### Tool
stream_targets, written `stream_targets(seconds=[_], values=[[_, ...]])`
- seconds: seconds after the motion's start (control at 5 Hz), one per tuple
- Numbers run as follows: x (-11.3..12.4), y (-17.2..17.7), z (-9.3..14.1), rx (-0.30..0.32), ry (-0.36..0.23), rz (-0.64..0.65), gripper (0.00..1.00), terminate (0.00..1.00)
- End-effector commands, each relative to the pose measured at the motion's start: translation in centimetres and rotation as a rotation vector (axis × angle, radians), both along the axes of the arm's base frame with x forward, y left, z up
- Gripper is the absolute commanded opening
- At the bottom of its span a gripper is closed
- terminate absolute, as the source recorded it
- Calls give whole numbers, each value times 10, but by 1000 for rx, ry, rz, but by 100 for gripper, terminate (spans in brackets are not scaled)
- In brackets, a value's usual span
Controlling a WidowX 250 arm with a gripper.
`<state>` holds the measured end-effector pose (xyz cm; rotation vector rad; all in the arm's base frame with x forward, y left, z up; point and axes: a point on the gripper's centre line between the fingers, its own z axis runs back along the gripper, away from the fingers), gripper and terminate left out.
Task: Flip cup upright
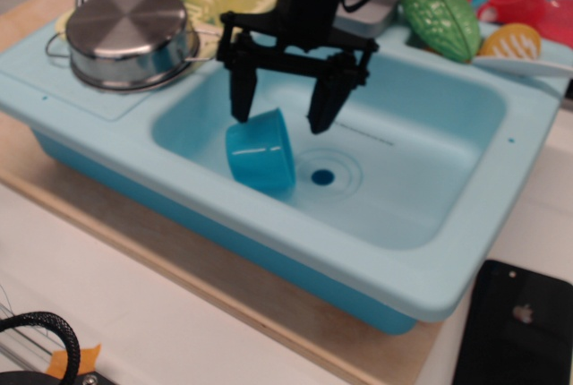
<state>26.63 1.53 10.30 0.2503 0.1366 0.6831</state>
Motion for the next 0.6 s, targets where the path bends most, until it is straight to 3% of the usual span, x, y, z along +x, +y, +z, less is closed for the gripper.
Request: stream_targets(seconds=[0.0, 0.2, 0.4], values=[[-6, 12, 0, -5, -6, 55, 100, 0], [-6, 13, -5, -12, 4, 61, 100, 0], [-4, 11, -5, -5, 1, 66, 0, 0]])
